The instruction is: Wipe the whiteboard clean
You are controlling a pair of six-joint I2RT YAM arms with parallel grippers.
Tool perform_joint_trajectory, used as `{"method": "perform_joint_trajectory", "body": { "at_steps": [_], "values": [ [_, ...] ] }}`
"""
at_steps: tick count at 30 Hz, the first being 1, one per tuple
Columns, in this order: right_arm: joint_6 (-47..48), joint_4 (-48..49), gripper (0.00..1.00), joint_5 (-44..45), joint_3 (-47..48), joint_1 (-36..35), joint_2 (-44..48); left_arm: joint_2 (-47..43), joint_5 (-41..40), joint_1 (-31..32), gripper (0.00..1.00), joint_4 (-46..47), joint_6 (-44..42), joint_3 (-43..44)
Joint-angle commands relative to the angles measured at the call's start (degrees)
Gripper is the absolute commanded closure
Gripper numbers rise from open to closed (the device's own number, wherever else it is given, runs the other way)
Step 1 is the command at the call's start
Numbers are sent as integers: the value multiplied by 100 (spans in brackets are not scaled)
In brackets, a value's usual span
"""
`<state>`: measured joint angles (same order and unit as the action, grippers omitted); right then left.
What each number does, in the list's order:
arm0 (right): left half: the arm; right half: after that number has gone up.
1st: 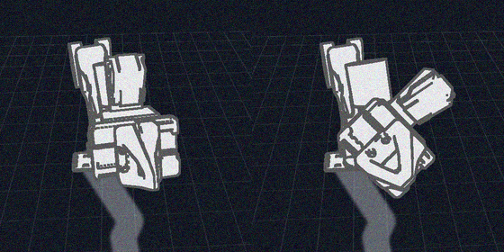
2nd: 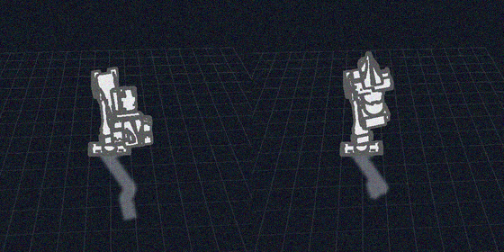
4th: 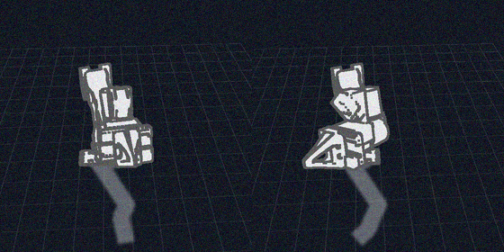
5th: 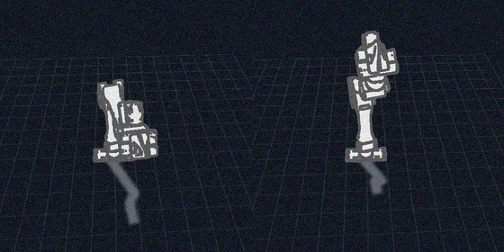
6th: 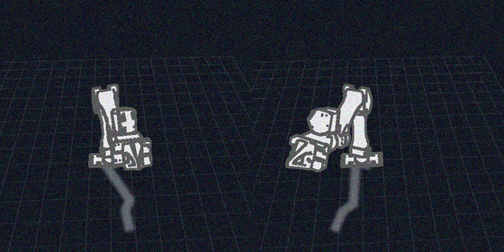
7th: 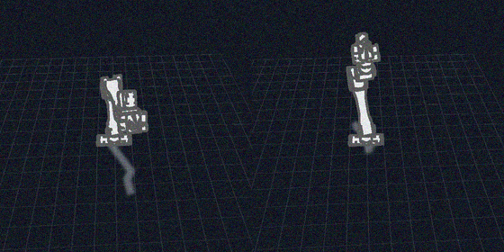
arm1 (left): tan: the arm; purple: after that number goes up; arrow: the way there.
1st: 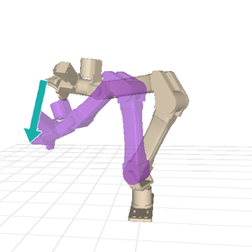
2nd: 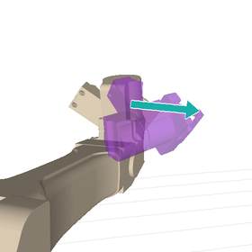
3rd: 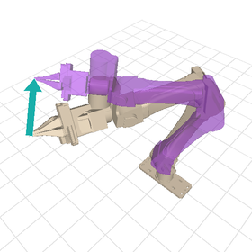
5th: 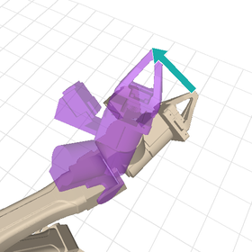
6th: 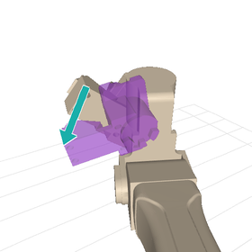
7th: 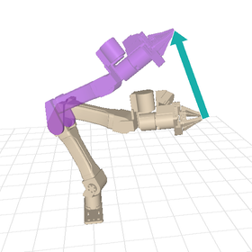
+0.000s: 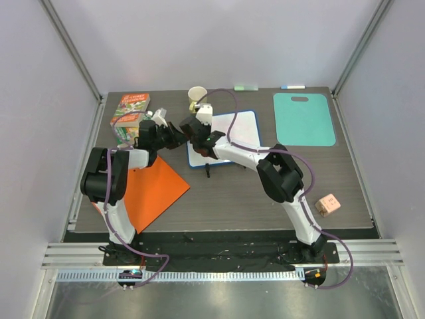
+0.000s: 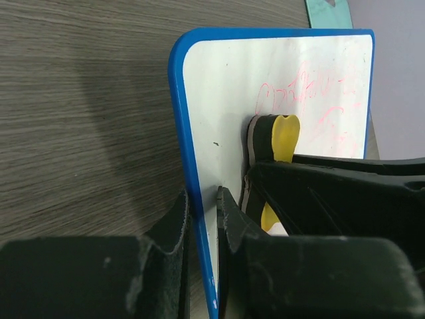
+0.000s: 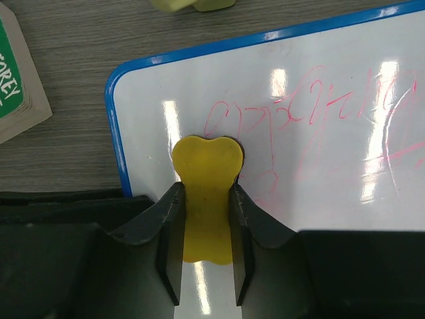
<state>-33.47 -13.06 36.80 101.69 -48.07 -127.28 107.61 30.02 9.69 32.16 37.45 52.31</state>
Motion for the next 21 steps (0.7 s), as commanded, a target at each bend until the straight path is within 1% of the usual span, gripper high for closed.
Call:
{"method": "perform_joint_trajectory", "body": {
  "at_steps": [1, 4, 8, 10, 14, 15, 16, 18, 19, 20, 21],
  "values": [
    [-133, -460, 99, -121, 88, 263, -289, 190, -67, 191, 100, -527, -599, -125],
    [-177, -531, 99, 90, -315, 518, -17, 164, -58, 191, 100, -492, -607, -151],
    [-256, -522, 99, 196, -1280, 948, 467, 128, -5, 182, 100, -413, -607, -195],
    [-291, -496, 99, 214, -1615, 1202, 757, 102, 47, 191, 100, -299, -573, -239],
    [-265, -57, 99, -31, -2590, 1345, 1258, 93, 266, 235, 100, -62, -458, -283],
    [-274, 5, 99, -67, -2706, 1336, 1328, 102, 320, 235, 93, 17, -388, -301],
    [-300, 49, 99, -102, -2794, 1336, 1425, 119, 381, 243, 88, 227, -318, -309],
    [-309, 119, 99, -225, -2988, 1283, 1496, 128, 600, 235, 73, 378, -168, -318],
    [-309, 154, 99, -252, -3032, 1274, 1513, 128, 645, 243, 58, 422, -125, -310],
    [-300, 155, 99, -261, -3093, 1222, 1531, 120, 680, 235, 52, 492, -37, -275],
    [-291, 146, 99, -269, -3120, 1204, 1540, 137, 776, 243, 48, 545, 7, -257]
  ]
}}
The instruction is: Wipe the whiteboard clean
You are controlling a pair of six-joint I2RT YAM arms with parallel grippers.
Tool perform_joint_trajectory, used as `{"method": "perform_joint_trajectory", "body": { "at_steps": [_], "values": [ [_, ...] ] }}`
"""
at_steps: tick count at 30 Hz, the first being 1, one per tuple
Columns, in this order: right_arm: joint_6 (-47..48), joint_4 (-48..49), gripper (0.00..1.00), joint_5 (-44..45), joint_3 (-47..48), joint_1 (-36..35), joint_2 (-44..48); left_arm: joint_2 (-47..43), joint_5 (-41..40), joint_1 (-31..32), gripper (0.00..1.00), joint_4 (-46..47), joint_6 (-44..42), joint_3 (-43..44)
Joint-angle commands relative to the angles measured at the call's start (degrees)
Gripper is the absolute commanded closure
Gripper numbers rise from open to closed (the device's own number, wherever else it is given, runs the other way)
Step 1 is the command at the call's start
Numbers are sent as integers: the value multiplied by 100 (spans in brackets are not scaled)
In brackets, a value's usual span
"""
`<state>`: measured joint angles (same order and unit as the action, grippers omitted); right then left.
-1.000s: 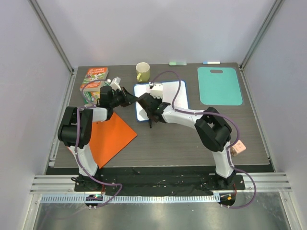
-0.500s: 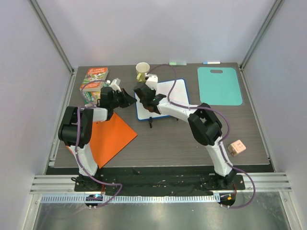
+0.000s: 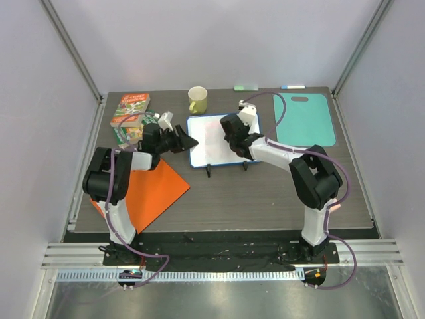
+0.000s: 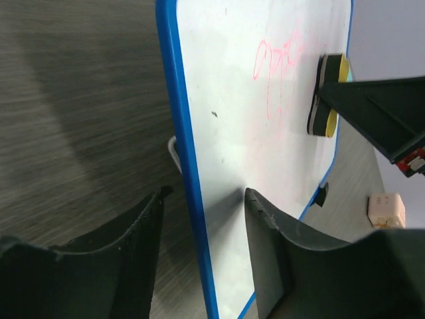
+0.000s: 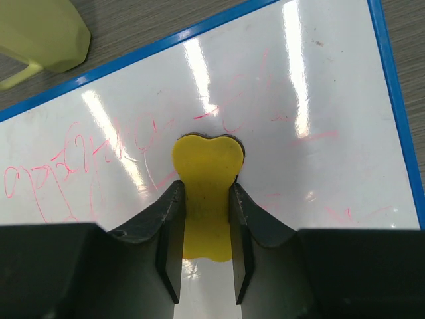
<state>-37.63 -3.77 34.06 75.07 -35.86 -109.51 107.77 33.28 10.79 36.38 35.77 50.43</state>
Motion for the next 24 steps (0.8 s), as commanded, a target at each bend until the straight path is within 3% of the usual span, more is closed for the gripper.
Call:
{"method": "perform_joint_trajectory", "body": {
  "at_steps": [1, 5, 7, 8, 9, 11, 12, 13, 24],
  "values": [
    [115, -774, 99, -22, -475, -35, -228, 131, 504, 126, 43, 185, 237, -51],
    [37, -774, 99, -102, -616, -97, -202, 332, 767, 125, 41, 509, 518, 133],
    [10, -774, 99, -128, -677, -123, -176, 464, 899, 125, 45, 659, 703, 212],
    [10, -774, 99, -137, -739, -132, -176, 508, 935, 125, 50, 755, 782, 221],
    [-25, -774, 99, -128, -783, -132, -149, 552, 970, 117, 66, 922, 878, 212],
    [-52, -748, 99, -137, -906, -141, -114, 535, 988, 99, 82, 1037, 923, 160],
    [-69, -731, 99, -128, -941, -150, -79, 509, 979, 99, 96, 1020, 923, 125],
    [-69, -713, 99, -119, -976, -141, -79, 439, 944, 90, 100, 994, 854, 46],
    [238, -651, 99, 83, -687, -115, 79, 166, 768, 90, 100, 563, 168, -464]
  ]
}}
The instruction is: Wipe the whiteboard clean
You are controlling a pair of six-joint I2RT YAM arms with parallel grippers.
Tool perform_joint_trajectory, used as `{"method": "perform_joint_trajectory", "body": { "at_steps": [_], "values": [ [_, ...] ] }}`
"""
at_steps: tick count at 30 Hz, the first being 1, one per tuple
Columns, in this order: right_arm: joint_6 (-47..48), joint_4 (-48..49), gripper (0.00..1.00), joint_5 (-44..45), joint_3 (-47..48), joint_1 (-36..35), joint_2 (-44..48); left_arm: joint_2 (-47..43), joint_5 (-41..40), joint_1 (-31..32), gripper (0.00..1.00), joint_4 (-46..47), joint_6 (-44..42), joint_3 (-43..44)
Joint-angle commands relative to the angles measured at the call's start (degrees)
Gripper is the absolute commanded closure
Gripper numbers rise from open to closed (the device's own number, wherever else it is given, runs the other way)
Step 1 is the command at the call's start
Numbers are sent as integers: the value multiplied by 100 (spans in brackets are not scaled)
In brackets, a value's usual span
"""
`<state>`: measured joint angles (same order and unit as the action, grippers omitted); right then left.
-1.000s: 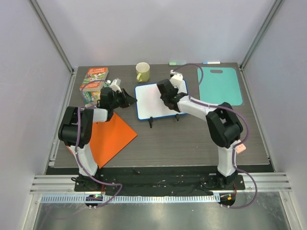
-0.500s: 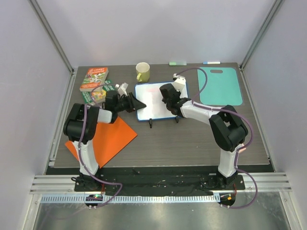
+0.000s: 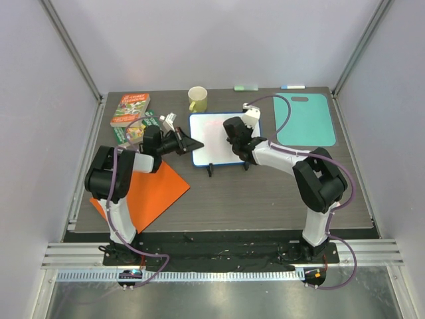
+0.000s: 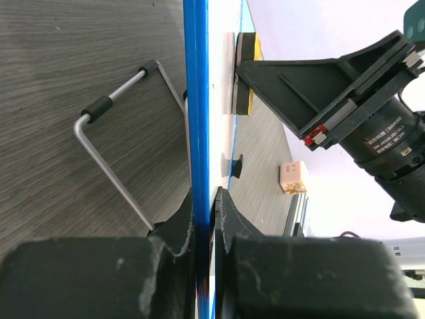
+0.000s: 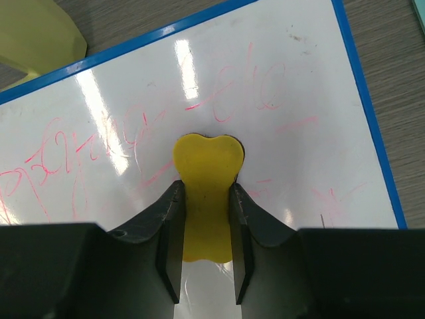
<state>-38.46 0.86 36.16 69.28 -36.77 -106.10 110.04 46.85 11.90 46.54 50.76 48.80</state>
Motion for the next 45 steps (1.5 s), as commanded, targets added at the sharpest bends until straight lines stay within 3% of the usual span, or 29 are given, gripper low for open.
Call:
{"method": "perform_joint_trajectory", "body": {
  "at_steps": [1, 8, 11, 25, 30, 41, 45],
  "values": [
    [434, -1106, 99, -127, 6, -5, -270, -61, -589, -30, 100, -479, -1358, -344],
    [1128, -860, 99, -188, 709, 179, -630, 0, -528, -21, 100, -558, -1438, -309],
    [1296, -693, 99, -662, 912, 153, -718, -9, -572, 23, 100, -664, -1534, -257],
    [2017, -614, 99, -1682, 1659, -989, -1289, -70, -739, 234, 100, -1139, -1886, -116],
    [2044, -649, 99, -1762, 2176, -1069, -1580, -88, -756, 260, 100, -1183, -1921, -116],
    [1227, -1271, 99, -1112, 2486, -270, -1817, -88, -809, 269, 100, -1253, -1939, -98],
    [1016, -1413, 99, -945, 2118, 47, -1668, -88, -809, 269, 100, -1253, -1947, -98]
  ]
}}
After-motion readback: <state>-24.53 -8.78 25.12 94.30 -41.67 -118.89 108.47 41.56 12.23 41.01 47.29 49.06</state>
